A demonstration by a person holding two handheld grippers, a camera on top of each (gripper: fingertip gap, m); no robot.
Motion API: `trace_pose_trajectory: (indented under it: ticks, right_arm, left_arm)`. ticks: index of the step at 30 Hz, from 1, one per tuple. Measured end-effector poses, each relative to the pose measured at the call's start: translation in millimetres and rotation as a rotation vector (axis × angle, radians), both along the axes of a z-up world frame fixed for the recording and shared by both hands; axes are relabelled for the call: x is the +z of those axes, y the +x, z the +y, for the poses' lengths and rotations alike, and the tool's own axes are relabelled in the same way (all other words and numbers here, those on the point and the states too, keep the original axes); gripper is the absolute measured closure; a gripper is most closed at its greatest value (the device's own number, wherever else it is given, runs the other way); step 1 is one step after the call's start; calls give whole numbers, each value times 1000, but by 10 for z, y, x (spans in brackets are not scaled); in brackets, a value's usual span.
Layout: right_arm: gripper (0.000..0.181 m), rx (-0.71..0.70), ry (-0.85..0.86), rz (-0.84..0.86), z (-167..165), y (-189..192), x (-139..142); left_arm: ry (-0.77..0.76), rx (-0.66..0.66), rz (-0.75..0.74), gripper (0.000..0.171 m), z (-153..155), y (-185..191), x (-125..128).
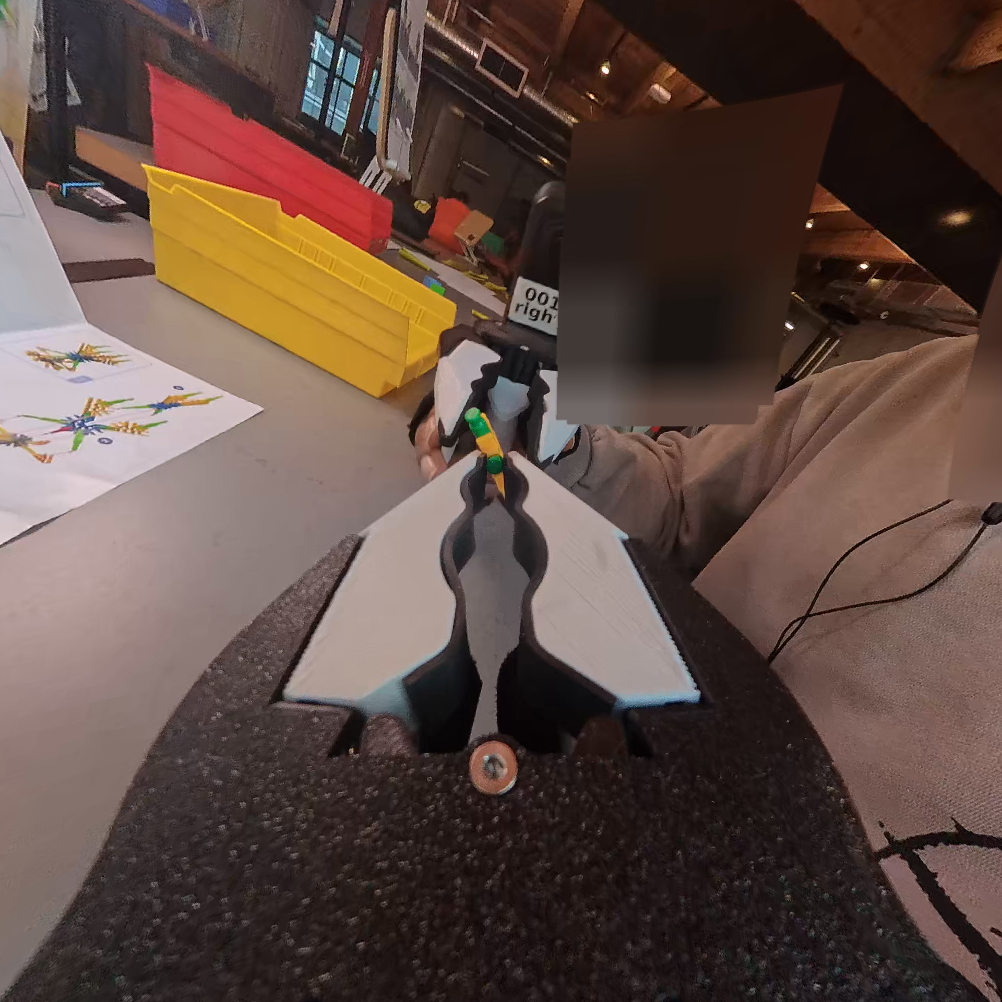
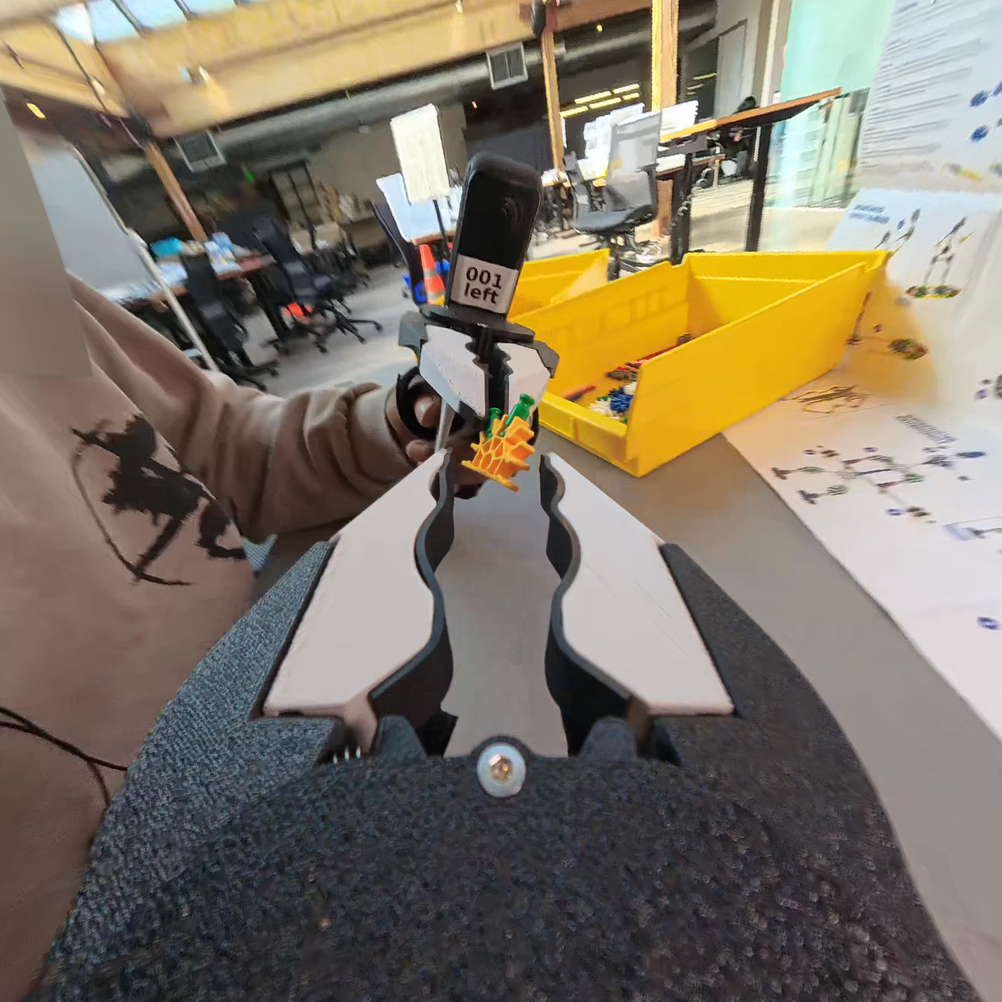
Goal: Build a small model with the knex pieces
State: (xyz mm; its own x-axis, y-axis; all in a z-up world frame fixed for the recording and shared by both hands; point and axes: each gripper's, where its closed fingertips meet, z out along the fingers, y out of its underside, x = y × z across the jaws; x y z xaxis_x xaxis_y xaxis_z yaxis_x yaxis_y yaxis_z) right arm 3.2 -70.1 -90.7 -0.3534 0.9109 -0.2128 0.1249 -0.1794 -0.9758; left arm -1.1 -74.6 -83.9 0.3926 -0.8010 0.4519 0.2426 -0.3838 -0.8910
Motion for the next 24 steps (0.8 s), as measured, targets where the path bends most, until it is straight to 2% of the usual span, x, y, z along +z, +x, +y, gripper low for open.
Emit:
trace_pose_trajectory:
  ticks: [2,5,12,20,24]
  right_arm:
    - [165,30,-101,23,-12,-7,24]
    - [174,44,-134,28,-6,5,45]
    - [177,14,-90,-6,41,10,-15]
    - [177,59,-105,-13,-13,39,-25]
    - [177,-9,-36,-26,51,-7,-79]
  left_arm:
    - [20,12,-21,167,3,7,38]
    - [40,34,-14,167,11,18,49]
    - [17,52,59,166,49,36,-81]
    - [16,16,68,166,3,77,-99]
    - [34,94,93,167,77,38,-114]
